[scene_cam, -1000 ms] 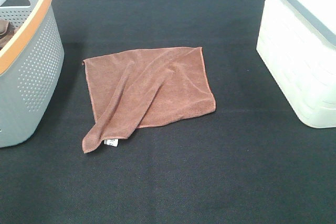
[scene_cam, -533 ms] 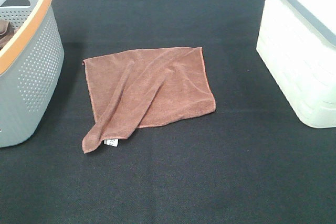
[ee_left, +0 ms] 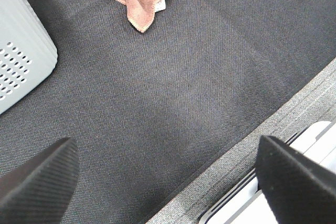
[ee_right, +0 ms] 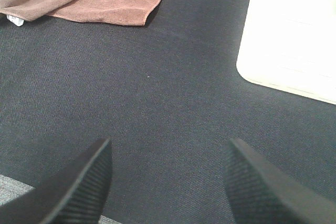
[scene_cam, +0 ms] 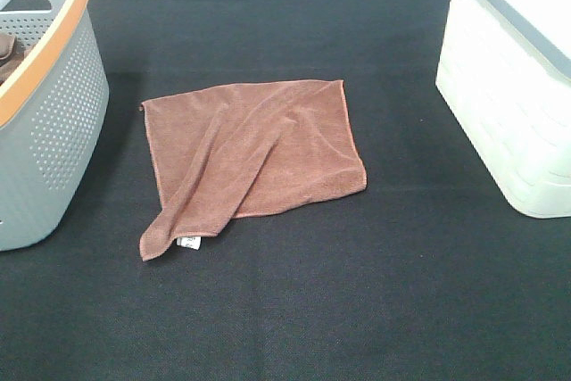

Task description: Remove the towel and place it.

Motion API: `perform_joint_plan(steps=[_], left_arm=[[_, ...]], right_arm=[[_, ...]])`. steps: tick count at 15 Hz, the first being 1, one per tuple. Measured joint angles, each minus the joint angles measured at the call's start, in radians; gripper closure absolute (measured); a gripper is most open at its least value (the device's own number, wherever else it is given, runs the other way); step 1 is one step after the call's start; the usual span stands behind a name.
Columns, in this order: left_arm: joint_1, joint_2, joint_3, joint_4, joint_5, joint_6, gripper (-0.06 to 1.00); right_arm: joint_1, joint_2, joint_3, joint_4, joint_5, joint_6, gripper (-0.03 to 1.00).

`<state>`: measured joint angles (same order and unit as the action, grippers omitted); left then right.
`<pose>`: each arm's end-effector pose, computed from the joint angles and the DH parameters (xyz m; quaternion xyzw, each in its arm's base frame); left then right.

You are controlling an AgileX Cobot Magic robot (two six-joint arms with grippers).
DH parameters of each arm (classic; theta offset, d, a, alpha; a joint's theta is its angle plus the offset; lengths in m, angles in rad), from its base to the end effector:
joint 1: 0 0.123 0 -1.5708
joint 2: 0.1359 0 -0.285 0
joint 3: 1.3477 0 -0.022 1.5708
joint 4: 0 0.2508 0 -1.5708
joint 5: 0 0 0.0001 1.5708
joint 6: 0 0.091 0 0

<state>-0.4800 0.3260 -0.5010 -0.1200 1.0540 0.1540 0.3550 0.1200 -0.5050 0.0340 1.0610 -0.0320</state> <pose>0.0356 -0.0292 0.2720 0.2806 0.8798 -0.1202 0.3644 0.0115 0.0071 0.2782 -0.1692 0.8653 0.0926 0.4626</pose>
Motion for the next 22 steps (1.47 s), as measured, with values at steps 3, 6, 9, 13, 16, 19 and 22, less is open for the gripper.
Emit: perform_joint_plan(steps=[3,6,9,13,16,19,22], left_arm=[[0.08,0.0,0.0,-0.004,0.0,0.003,0.08],[0.335,-0.014,0.0,-0.004,-0.002,0.003,0.08],[0.465,-0.144,0.0,-0.004,-0.003,0.003,0.08],[0.468,-0.286,0.0,-0.004,-0.002,0.003,0.08],[0.468,-0.33,0.0,-0.004,-0.002,0.003,0.08],[0.468,-0.33,0.0,-0.004,-0.002,0.003,0.08],[0.468,-0.33,0.0,-0.004,-0.002,0.003,0.08]], right_arm=[[-0.029,0.0,0.0,0.0,0.0,0.001,0.37],[-0.244,0.0,0.0,0.0,0.0,0.002,0.37],[-0.365,0.0,0.0,0.0,0.0,0.002,0.37],[-0.382,-0.03,0.003,0.0,0.0,0.002,0.37],[-0.382,-0.122,0.003,0.0,0.001,0.002,0.37],[-0.382,-0.127,0.003,0.0,0.001,0.002,0.37],[-0.382,-0.127,0.003,0.0,0.001,0.002,0.37]])
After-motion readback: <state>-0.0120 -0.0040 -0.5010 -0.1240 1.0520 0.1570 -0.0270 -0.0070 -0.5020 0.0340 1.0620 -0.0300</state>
